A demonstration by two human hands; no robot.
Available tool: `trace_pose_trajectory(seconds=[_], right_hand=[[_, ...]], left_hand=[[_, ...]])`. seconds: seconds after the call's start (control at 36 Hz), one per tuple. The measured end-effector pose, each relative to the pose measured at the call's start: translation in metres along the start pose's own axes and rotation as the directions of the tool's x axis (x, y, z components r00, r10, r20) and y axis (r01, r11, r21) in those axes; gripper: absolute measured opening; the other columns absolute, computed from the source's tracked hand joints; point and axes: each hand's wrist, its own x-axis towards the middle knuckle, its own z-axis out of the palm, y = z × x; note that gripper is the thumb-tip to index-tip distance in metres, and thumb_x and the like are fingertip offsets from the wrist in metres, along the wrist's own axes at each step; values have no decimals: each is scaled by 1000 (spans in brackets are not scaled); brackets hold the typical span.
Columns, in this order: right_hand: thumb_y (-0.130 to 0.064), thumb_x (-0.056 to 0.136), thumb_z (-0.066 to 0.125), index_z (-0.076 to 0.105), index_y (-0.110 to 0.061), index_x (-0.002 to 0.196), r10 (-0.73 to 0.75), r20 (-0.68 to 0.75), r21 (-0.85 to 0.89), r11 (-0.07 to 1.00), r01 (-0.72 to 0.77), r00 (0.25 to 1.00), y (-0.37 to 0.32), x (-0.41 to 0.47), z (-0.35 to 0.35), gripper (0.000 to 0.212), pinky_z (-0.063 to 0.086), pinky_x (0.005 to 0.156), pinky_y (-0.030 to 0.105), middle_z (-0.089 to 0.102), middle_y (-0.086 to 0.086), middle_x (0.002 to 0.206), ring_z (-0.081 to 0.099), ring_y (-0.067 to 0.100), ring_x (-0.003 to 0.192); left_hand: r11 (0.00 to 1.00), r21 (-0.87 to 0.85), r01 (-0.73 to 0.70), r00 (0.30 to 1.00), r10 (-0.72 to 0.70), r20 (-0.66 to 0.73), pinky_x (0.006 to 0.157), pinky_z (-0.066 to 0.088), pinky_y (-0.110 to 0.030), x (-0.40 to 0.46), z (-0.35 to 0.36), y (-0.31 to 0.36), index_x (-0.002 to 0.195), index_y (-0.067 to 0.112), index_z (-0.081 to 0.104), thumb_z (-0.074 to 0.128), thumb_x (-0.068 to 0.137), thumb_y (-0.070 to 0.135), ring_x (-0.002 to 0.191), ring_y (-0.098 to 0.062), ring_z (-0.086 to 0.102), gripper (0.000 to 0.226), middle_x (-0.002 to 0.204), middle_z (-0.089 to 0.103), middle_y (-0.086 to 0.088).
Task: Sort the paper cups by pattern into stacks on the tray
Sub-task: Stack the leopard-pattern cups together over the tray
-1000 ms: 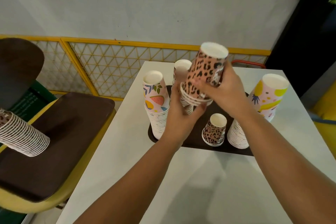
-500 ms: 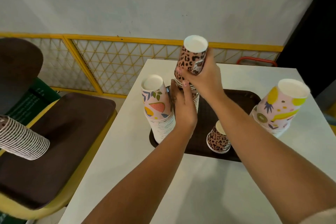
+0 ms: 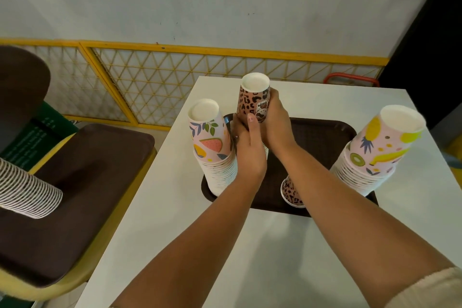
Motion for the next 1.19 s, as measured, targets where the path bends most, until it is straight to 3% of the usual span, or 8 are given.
trace_pose_trajectory(seconds=[0.14,0.25,0.36,0.44,0.58,0.75,0.86,1.19], right_hand=[[-31,76,73,21,-18,143,42,65,42,998,-45,997,-7,-5,-15,86,33,102,27,35,5,145,38,19,131],[-27,83,66,26,-20,143,25,-5,63,998,-24,1000,-22,-18,-35,72,28,95,23,28,4,148,33,17,133],[-24,86,61,45,-20,130,-88,-136,76,992,99,987,-40,-31,-46,46,31,84,7,46,1,134,44,11,120],[-19,86,60,56,-16,118,-223,-203,95,965,246,953,-60,-39,-51,32,34,80,-1,58,2,120,52,9,110],[-12,86,57,62,-12,107,-396,-236,134,891,434,887,-97,-54,-54,22,40,88,9,58,-3,109,56,7,104],[-7,86,57,61,-11,108,-461,-178,203,847,491,869,-119,-64,-42,23,38,90,7,57,-2,111,55,6,106],[-5,84,57,60,-10,109,-499,-119,245,823,512,859,-128,-68,-22,26,42,91,11,56,-2,110,56,5,104],[-10,84,61,56,-9,117,-554,141,286,816,502,821,-149,-91,81,33,35,90,2,56,7,119,54,12,111]], left_hand=[[997,-43,-61,998,61,2,114,17,-21,-20,-2,16,153,16,14,31,103,38,141,-4,20,57,153,27,6],[980,-75,-186,983,186,-1,111,30,-16,-40,-9,25,149,14,22,39,102,31,134,-3,32,52,144,35,6],[919,-9,-394,918,393,-47,100,38,-10,-57,-22,38,128,49,26,46,99,36,118,10,42,37,122,37,26],[840,92,-535,834,543,-98,95,39,-15,-63,-37,45,120,26,41,44,90,41,112,4,46,34,116,46,18],[727,281,-627,709,682,-181,88,42,-22,-71,-63,66,111,17,52,46,91,28,106,-16,51,24,108,51,11],[689,422,-590,621,721,-309,90,40,-24,-72,-96,79,112,7,57,51,91,15,107,-22,52,24,110,52,3],[699,502,-509,606,705,-368,93,43,-40,-70,-124,74,120,4,55,51,90,17,113,-22,50,32,117,53,-6],[845,507,-173,683,473,-556,108,34,-28,-59,-243,10,137,12,42,56,90,22,129,-17,41,50,139,44,-8]])
